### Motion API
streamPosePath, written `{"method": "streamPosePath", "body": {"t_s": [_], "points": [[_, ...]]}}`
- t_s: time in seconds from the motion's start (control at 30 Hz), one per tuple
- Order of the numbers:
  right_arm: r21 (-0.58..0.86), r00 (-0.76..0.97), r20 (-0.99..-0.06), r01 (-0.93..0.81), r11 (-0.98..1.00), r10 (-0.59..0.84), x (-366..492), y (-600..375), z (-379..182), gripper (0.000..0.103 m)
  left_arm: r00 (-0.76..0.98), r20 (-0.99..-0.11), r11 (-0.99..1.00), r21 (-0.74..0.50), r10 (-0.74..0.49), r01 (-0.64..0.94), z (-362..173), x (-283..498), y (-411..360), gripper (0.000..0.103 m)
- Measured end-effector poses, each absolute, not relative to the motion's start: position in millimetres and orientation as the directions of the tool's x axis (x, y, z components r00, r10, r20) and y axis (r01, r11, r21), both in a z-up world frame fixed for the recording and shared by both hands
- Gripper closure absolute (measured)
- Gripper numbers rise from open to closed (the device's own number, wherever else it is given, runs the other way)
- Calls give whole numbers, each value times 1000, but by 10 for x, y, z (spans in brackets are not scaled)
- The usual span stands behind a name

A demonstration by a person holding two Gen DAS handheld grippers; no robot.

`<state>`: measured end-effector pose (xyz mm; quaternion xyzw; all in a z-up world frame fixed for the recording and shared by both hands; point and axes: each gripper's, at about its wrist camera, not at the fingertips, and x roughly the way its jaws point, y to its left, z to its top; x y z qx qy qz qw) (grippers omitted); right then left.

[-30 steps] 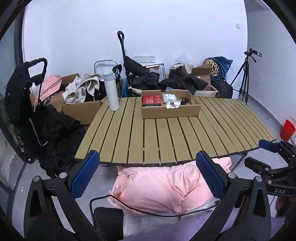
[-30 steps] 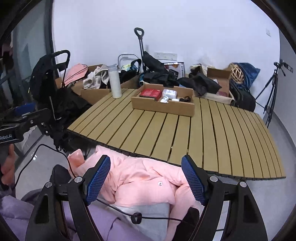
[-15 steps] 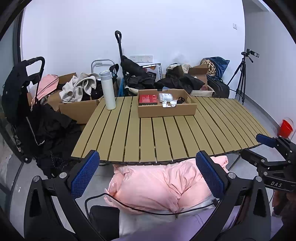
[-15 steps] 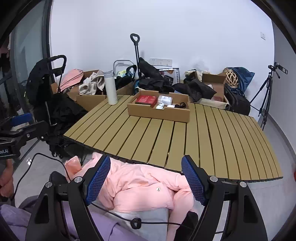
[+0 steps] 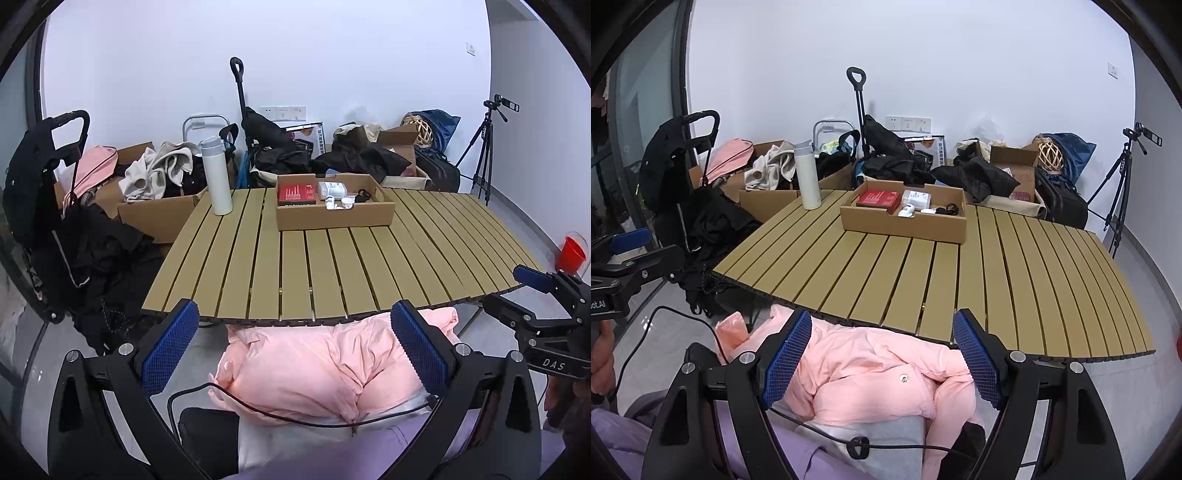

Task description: Organize objects

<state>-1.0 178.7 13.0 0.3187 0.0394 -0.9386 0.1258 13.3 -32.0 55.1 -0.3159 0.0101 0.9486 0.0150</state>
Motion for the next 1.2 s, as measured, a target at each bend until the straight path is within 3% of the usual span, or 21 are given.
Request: {"method": "streamPosePath", "body": {"t_s": [0.93, 1.2], "points": [[19, -757, -617, 258, -966, -215, -30, 1806, 118, 21, -797, -603, -999, 17, 24, -43, 537, 97, -419, 0], [-9, -731, -656, 253, -967, -185, -93, 1799, 39, 21, -783, -622, -998, 67, -28, -17, 486, 50, -423, 0]]}}
